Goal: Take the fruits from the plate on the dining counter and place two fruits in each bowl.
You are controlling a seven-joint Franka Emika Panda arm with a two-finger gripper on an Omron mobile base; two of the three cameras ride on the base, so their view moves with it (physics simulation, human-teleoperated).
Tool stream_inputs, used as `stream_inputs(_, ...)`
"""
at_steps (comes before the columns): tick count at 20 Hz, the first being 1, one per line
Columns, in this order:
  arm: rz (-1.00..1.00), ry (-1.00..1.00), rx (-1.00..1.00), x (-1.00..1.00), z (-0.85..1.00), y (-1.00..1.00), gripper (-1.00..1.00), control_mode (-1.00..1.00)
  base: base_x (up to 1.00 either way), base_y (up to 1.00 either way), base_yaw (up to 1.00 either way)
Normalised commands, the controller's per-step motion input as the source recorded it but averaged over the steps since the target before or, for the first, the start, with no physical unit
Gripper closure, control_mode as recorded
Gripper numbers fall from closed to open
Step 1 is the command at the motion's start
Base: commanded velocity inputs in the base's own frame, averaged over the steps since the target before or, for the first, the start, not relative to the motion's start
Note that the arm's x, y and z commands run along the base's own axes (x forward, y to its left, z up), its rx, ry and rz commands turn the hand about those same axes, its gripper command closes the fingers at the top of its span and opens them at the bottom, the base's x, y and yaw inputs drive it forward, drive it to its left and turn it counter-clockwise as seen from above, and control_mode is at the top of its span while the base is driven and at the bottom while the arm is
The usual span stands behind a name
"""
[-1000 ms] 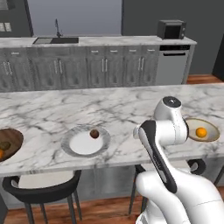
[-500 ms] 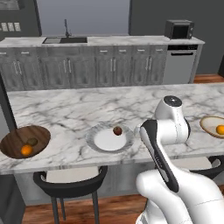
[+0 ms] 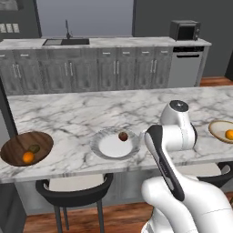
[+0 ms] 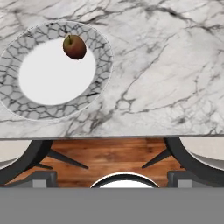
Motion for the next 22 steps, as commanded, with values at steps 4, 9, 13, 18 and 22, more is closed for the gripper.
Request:
stream_inputs(4,0.0,0.0,0.0,0.0,0.0,0.0,-1.0,1.0,0.09,0.17,0.0)
stream_inputs(9,0.0,0.0,0.0,0.11,0.0,0.31,-1.0,-1.0,0.0,0.0,0.0)
stream_inputs(13,0.0,0.0,0.0,0.93,0.02,0.46,-1.0,-1.0,0.0,0.0,0.0)
stream_inputs(18,0.0,0.01,0.0,1.0,0.0,0.28,-1.0,-1.0,0.0,0.0,0.0)
stream_inputs(22,0.0,0.02,0.0,1.0,-0.01,0.0,-1.0,-1.0,0.0,0.0,0.0)
